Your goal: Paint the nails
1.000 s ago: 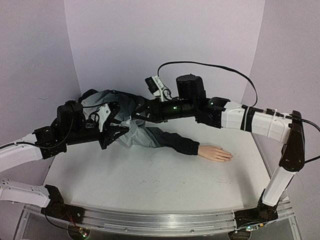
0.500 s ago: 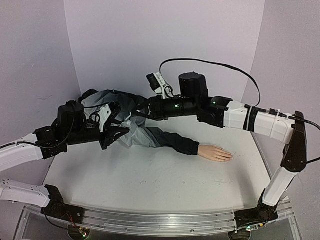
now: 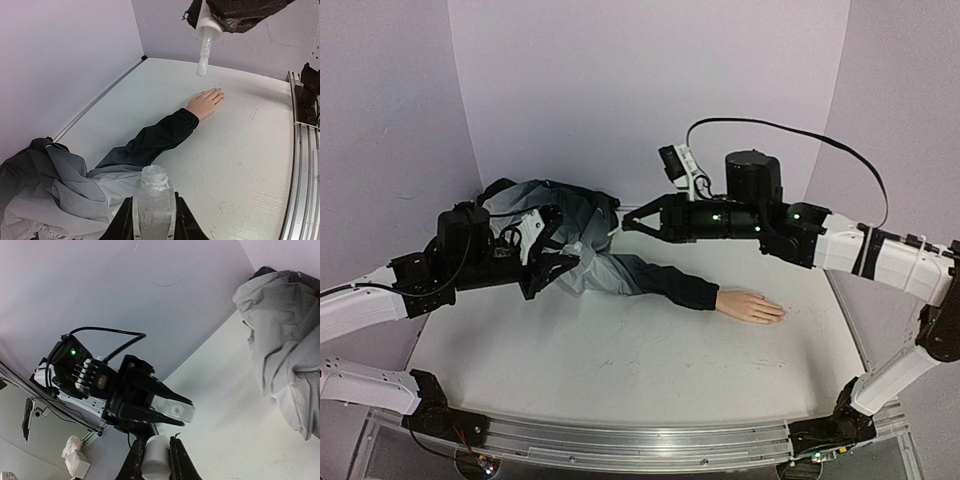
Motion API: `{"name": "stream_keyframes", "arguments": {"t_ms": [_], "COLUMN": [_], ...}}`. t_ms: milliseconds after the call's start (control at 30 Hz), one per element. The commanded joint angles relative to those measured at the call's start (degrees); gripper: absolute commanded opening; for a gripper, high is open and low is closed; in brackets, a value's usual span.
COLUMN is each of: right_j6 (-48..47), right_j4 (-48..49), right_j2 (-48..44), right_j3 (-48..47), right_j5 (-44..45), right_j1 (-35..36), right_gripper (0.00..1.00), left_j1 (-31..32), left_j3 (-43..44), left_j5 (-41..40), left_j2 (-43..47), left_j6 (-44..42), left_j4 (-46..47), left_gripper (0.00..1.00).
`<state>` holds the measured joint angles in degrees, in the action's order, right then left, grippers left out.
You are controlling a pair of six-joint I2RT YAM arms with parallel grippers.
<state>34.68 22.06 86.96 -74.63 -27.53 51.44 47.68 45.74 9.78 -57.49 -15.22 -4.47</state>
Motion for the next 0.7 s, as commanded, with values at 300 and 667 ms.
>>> {"name": "stream_keyframes", "arguments": {"t_ms": [300,667], "right_j6": [1.2,7.7], "right_j4": [-21.6,-32.0], "right_j2": [-19.5,-18.9], "right_j3": [24.2,34.6], "right_j5": [24.7,44.9], "right_j1": [-17.9,-26.5], "right_gripper": [0.0,0.0], "left_j1": [0.0,0.0], "left_j3": [3.0,2.9], "left_j5": [-2.1,-2.6], "left_j2": [1.7,0.7], "left_j6": [-1.1,-1.7], "left_j4": [1.7,1.7], "left_gripper": [0.0,0.0]}}
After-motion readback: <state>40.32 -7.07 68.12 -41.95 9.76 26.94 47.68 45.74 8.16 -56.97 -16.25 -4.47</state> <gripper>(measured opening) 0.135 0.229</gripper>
